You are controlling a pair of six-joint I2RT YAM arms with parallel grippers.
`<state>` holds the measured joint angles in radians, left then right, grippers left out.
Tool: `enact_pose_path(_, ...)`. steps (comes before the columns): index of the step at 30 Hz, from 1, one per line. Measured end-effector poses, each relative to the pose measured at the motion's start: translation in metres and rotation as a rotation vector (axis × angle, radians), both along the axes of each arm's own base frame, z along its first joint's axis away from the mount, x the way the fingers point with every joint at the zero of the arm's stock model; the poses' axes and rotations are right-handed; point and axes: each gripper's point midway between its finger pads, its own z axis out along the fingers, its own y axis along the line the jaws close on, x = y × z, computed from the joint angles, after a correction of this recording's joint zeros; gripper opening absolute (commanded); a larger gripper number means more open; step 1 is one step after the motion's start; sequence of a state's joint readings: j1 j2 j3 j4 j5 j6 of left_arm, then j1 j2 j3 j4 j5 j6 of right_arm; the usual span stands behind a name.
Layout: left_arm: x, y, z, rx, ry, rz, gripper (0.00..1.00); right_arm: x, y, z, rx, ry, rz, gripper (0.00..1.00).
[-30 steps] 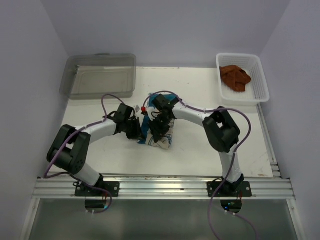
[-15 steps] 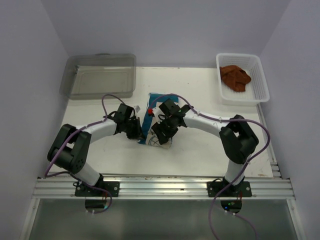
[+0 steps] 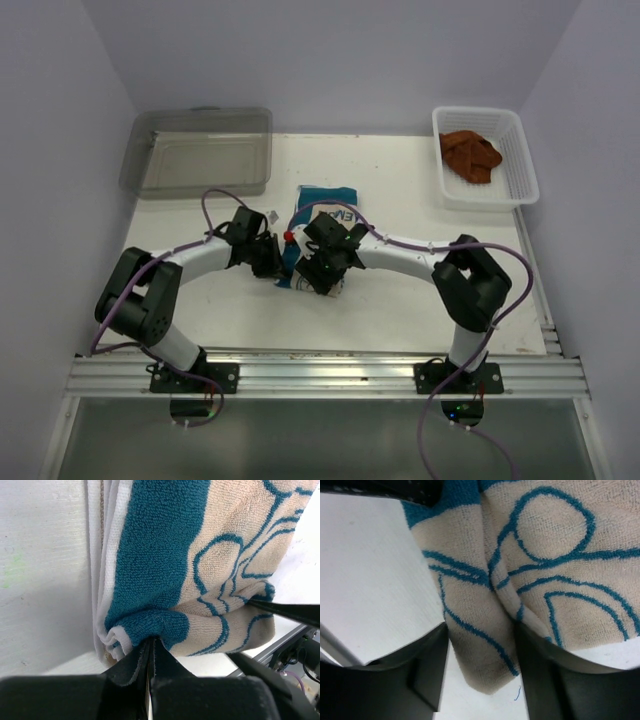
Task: Roll the towels
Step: Roll the towel
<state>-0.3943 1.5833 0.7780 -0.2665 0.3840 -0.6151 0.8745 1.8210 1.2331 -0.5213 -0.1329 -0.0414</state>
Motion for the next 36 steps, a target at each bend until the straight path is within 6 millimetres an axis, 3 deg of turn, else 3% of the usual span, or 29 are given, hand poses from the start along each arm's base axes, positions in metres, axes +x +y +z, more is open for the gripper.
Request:
enact_pose_path(5, 0.001, 0.002, 0.001, -0.010, 0.005, 0.007, 0.00, 0.003, -0.005, -0.016, -0.027, -0.059, -0.023, 0.29)
enact_pose_path(8, 0.002, 0.002, 0.001, -0.012, 0.006, 0.010, 0.00, 0.006, -0.004, -0.019, -0.019, -0.087, -0.037, 0.11)
enact_pose_path(9, 0.002, 0.003, 0.001, -0.013, 0.006, 0.011, 0.00, 0.006, -0.003, -0.019, -0.014, -0.090, -0.041, 0.00)
enact_pose_path(17, 0.001, 0.005, 0.005, -0.013, -0.002, 0.015, 0.00, -0.003, 0.002, -0.015, 0.035, -0.048, -0.016, 0.00)
enact_pose_path(28, -0.008, 0.014, 0.033, -0.019, -0.072, 0.025, 0.00, -0.047, 0.016, 0.003, 0.142, 0.203, 0.073, 0.00)
enact_pose_path(36, -0.013, 0.015, 0.042, -0.035, -0.101, 0.023, 0.00, -0.040, 0.012, 0.020, 0.264, 0.361, 0.000, 0.00)
